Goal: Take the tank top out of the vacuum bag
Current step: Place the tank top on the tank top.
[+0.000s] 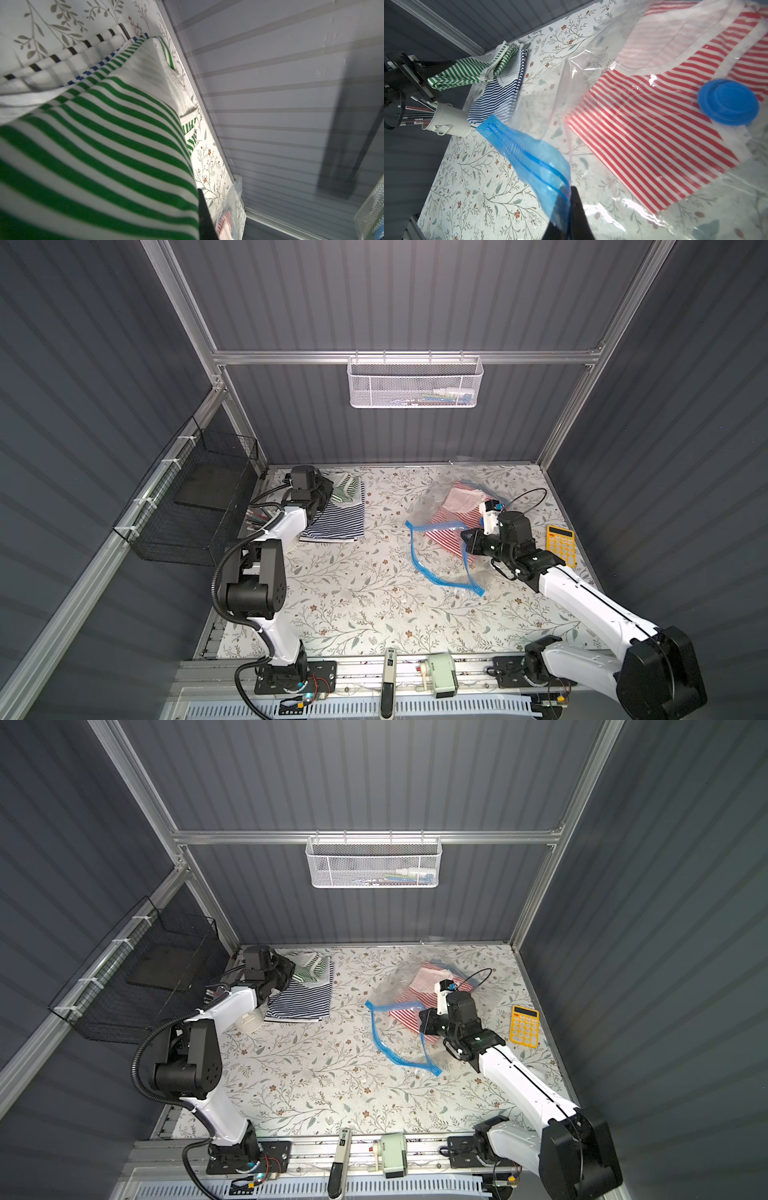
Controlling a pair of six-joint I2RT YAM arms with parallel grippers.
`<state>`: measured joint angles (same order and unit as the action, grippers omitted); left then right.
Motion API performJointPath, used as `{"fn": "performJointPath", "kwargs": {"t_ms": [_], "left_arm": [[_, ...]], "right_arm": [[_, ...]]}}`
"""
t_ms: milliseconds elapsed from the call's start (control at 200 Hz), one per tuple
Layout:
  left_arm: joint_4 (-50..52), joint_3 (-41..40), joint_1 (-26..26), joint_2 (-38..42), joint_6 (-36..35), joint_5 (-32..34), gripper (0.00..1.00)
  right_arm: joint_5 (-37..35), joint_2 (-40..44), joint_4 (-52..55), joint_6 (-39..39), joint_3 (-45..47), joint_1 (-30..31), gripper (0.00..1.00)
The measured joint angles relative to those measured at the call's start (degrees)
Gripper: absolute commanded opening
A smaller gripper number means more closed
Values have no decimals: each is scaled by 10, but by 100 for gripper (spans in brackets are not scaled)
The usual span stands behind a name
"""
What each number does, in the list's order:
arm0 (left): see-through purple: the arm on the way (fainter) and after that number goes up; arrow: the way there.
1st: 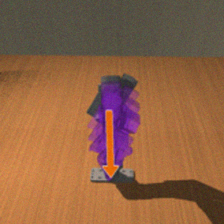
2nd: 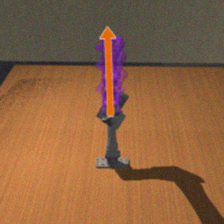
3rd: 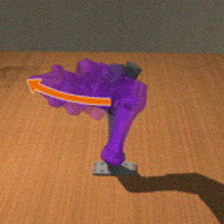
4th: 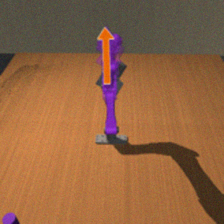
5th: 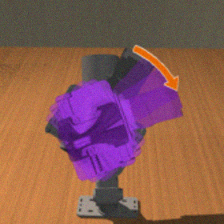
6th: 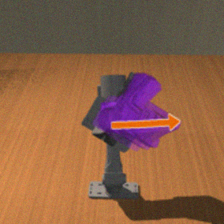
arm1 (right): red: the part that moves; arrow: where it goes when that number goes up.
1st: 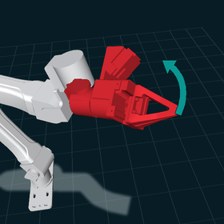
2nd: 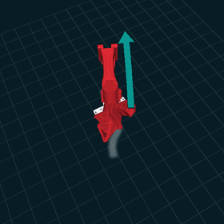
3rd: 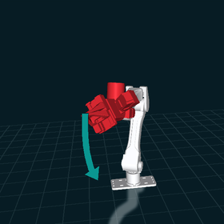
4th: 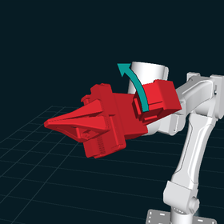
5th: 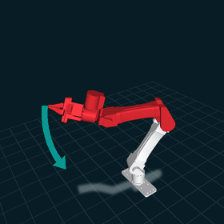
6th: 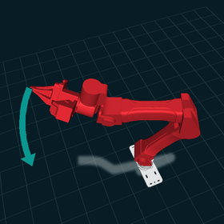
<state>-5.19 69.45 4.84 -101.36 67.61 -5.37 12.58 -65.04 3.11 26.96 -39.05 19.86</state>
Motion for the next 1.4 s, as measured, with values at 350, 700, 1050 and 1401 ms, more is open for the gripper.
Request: {"fn": "performJointPath", "kwargs": {"t_ms": [350, 700, 1050, 1401], "left_arm": [[3, -78, 9, 15, 21, 7, 12], [16, -108, 16, 30, 27, 9, 19], [75, -120, 17, 42, -9, -2, 39], [156, -120, 19, 71, -86, -7, 51]], "right_arm": [[1, 21, -1, 0, 5, -1, 0], [6, 21, -5, 6, 10, -1, 0], [8, 23, -11, 11, 19, -1, 0], [10, 34, -18, 15, 27, -1, 0]]}}
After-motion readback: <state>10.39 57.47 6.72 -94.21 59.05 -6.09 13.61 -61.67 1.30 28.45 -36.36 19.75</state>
